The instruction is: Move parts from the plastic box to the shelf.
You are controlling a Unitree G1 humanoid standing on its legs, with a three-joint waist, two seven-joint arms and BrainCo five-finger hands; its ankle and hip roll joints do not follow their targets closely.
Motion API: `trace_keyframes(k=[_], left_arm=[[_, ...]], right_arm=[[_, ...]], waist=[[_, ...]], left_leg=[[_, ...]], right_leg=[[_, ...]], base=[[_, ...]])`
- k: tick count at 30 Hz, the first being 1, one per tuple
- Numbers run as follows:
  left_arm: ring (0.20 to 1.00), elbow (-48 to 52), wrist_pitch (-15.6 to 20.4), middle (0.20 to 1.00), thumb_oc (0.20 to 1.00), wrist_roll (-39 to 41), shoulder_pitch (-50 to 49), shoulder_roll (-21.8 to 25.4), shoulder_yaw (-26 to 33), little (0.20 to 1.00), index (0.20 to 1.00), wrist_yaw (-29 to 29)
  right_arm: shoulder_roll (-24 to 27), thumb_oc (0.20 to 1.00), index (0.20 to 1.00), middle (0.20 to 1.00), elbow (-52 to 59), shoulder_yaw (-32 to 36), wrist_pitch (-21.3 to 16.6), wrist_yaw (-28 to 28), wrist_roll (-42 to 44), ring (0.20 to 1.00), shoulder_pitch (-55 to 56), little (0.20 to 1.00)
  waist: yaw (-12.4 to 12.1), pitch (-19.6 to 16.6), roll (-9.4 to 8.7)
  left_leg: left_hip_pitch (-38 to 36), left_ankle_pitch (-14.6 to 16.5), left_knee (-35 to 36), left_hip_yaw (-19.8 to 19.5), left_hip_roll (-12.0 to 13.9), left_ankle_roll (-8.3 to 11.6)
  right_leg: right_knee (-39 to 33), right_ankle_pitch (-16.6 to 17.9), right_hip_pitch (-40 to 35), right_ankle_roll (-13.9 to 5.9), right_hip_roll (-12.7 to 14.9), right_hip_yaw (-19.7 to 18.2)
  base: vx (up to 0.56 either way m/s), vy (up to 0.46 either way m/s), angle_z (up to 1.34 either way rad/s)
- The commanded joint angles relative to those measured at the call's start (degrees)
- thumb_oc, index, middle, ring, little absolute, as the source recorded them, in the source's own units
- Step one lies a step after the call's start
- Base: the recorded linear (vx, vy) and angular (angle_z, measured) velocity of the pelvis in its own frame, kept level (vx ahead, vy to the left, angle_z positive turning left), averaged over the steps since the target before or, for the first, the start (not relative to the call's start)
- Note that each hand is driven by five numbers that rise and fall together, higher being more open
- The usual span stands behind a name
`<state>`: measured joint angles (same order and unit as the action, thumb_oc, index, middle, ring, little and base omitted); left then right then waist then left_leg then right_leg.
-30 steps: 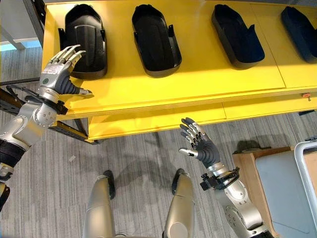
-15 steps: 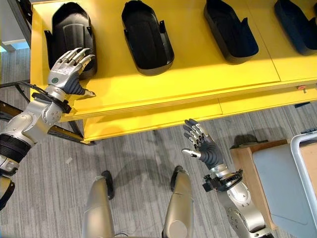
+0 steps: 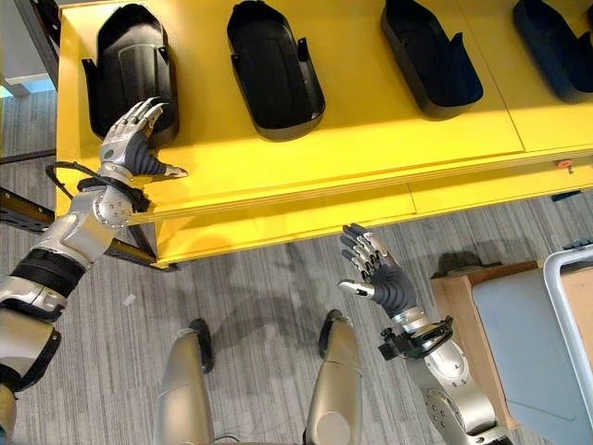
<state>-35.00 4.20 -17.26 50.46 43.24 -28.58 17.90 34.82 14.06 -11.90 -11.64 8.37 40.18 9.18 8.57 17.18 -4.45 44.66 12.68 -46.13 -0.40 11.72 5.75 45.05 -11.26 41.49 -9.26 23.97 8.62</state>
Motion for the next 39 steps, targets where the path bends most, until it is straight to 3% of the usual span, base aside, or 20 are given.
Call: trace_keyframes(k=[1, 18, 39], left_arm=[[1.000, -0.05, 0.80, 1.000, 1.000, 2.39, 2.95, 1.10, 3.59, 1.000, 1.000, 0.94], [1.000, -0.84, 0.44, 1.000, 1.000, 9.27, -2.14, -5.21, 9.26, 1.000, 1.000, 3.68], [1.000, 5.41, 1.61, 1.000, 1.000, 12.93, -10.29, -9.16, 13.81, 1.000, 1.000, 5.62]], right_arm=[[0.21, 1.000, 1.000, 1.000, 4.05, 1.69, -1.97, 0.48, 1.18, 1.000, 0.19, 1.000], [0.35, 1.000, 1.000, 1.000, 3.74, 0.59, -1.48, -0.01, 1.41, 1.000, 0.10, 1.000], [-0.18, 1.000, 1.000, 1.000, 3.07, -0.84, -1.64, -1.78, 0.55, 1.000, -1.65, 1.000]], waist=[[-0.64, -0.79, 0.08], [-0.84, 0.07, -0.12], [-1.47, 0.57, -0.17]], left_leg=[[-1.84, -0.66, 1.23, 2.04, 0.08, -2.02], [-2.83, -0.36, 0.74, 1.95, 0.08, -2.07], [-3.34, -0.07, 0.18, 1.91, -0.15, -2.15]], right_leg=[[-1.88, 0.55, -2.44, 1.75, -1.98, -2.21], [-1.30, 0.16, -3.46, 2.19, -2.03, -2.30], [-0.56, -0.25, -3.92, 2.53, -2.08, -2.68]], base=[[0.00, 0.000, 0.00], [0.00, 0.000, 0.00], [0.00, 0.000, 0.00]])
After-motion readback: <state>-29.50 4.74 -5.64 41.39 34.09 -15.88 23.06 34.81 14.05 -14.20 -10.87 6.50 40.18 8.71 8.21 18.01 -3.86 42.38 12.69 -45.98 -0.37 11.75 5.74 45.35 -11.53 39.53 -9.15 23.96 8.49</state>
